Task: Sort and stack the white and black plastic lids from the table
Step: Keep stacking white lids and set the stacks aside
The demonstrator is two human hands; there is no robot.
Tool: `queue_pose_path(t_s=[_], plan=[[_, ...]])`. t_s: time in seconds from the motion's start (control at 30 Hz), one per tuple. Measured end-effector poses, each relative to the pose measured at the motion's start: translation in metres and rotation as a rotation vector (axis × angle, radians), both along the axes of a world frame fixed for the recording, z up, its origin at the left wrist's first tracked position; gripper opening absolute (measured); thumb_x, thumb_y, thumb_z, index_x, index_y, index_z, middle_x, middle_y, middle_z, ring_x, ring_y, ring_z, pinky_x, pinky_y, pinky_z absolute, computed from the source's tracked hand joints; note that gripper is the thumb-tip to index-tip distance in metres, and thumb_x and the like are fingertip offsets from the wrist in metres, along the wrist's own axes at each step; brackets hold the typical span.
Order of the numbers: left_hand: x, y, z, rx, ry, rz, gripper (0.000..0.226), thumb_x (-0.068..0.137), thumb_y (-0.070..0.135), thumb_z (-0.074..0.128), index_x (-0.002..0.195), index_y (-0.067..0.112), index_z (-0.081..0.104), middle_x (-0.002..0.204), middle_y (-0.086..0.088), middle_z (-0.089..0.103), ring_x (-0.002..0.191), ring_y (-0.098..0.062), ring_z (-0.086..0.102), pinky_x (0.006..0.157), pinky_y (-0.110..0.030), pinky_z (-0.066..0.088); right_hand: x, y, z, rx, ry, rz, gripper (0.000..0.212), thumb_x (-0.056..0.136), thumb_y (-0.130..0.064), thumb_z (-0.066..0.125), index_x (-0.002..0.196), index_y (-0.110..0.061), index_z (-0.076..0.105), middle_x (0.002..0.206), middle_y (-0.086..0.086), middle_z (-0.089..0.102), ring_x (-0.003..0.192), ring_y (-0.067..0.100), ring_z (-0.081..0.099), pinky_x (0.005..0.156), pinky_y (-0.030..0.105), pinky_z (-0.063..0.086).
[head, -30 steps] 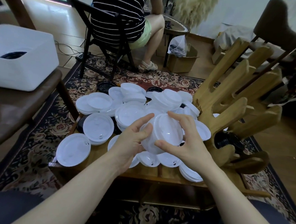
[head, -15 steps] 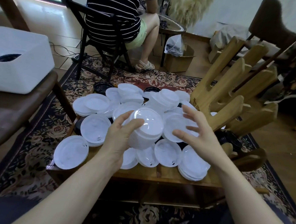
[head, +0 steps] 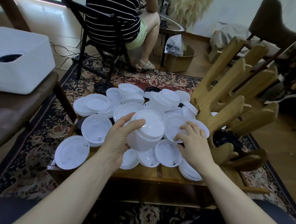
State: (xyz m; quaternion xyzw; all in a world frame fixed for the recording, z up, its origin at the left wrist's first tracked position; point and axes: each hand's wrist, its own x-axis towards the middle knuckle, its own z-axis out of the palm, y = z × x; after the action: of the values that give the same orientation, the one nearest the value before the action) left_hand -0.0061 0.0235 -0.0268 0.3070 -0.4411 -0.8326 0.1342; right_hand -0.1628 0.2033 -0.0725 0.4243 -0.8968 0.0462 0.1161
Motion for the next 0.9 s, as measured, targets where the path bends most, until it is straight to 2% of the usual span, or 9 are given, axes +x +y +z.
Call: queue_pose_path(t_s=[0.13,0.23,0.33,0.43,0.5,0.6,0.67,0.8,0.9], plan=[[0.000,0.001,0.002,-0.001,-0.011,-0.024,0.071,0.059,0.034,0.078,0.129,0.028,0.064,0.126,0.001,0.068,0.112,-0.018,0.064,0.081,-0.034,0.054,0.003,0.002,0.008,-0.175,0.003,-0.012,0.018,0.070,-0.007,0.085,0.075,-0.018,0.071,0.103,0.005,0.067,0.116,0.034,0.056,0.083,0.047,0.042],[0.001,0.004,0.005,-0.022,-0.011,-0.034,0.072,0.058,0.035,0.078,0.128,0.029,0.063,0.127,0.001,0.066,0.112,-0.017,0.063,0.077,-0.032,0.053,0.009,0.003,0.023,-0.408,-0.147,-0.036,0.007,0.087,-0.014,0.073,0.087,-0.020,0.070,0.100,-0.006,0.065,0.110,0.015,0.053,0.091,0.035,0.036],[0.001,0.005,0.006,-0.028,0.000,-0.040,0.068,0.061,0.032,0.077,0.127,0.030,0.063,0.126,0.002,0.066,0.110,-0.016,0.063,0.075,-0.030,0.053,0.018,0.004,0.049,-0.839,-0.625,-0.116,0.008,0.094,-0.014,0.063,0.090,-0.021,0.065,0.090,-0.012,0.066,0.088,-0.003,0.058,0.084,0.019,0.045],[0.000,0.007,0.007,-0.025,0.010,-0.057,0.070,0.060,0.030,0.078,0.128,0.029,0.062,0.124,0.001,0.068,0.108,-0.015,0.066,0.074,-0.029,0.053,0.016,0.006,0.067,-1.173,-1.095,-0.160,0.006,0.093,-0.015,0.060,0.097,-0.011,0.063,0.083,0.001,0.068,0.077,0.012,0.063,0.074,0.025,0.055],[0.000,0.009,0.007,-0.030,0.019,-0.072,0.071,0.061,0.029,0.078,0.130,0.029,0.061,0.125,0.000,0.069,0.107,-0.015,0.067,0.073,-0.027,0.053,0.014,0.007,0.070,-1.272,-1.353,-0.167,0.014,0.092,-0.021,0.056,0.101,-0.011,0.061,0.080,-0.002,0.069,0.072,0.013,0.064,0.067,0.026,0.057],[0.002,0.011,0.006,-0.038,0.026,-0.091,0.072,0.062,0.030,0.078,0.131,0.030,0.060,0.124,0.002,0.069,0.105,-0.012,0.069,0.068,-0.022,0.054,0.016,0.005,0.072,-1.242,-1.603,-0.111,0.030,0.082,-0.026,0.060,0.107,-0.011,0.063,0.082,-0.004,0.071,0.071,0.010,0.067,0.060,0.023,0.056],[0.002,0.012,0.005,-0.038,0.027,-0.102,0.073,0.062,0.031,0.078,0.132,0.030,0.060,0.126,0.003,0.069,0.107,-0.012,0.068,0.068,-0.022,0.054,0.019,0.003,0.071,-1.171,-1.680,-0.070,0.034,0.085,-0.022,0.057,0.116,-0.010,0.064,0.090,-0.001,0.071,0.075,0.012,0.066,0.063,0.024,0.057],[0.001,0.014,0.005,-0.031,0.030,-0.100,0.074,0.062,0.032,0.078,0.134,0.029,0.059,0.126,0.003,0.068,0.104,-0.011,0.068,0.062,-0.019,0.055,0.025,-0.004,0.067,-1.130,-1.735,-0.054,0.052,0.088,-0.010,0.057,0.139,-0.013,0.050,0.109,0.012,0.063,0.082,0.020,0.065,0.064,0.028,0.060],[0.000,0.012,0.002,-0.016,0.023,-0.075,0.075,0.062,0.034,0.078,0.135,0.028,0.059,0.127,0.002,0.068,0.110,-0.014,0.066,0.071,-0.027,0.054,0.030,-0.003,0.068,-1.021,-1.701,0.030,0.066,0.084,-0.003,0.061,0.143,-0.025,0.044,0.114,0.020,0.062,0.090,0.029,0.068,0.072,0.033,0.060]])
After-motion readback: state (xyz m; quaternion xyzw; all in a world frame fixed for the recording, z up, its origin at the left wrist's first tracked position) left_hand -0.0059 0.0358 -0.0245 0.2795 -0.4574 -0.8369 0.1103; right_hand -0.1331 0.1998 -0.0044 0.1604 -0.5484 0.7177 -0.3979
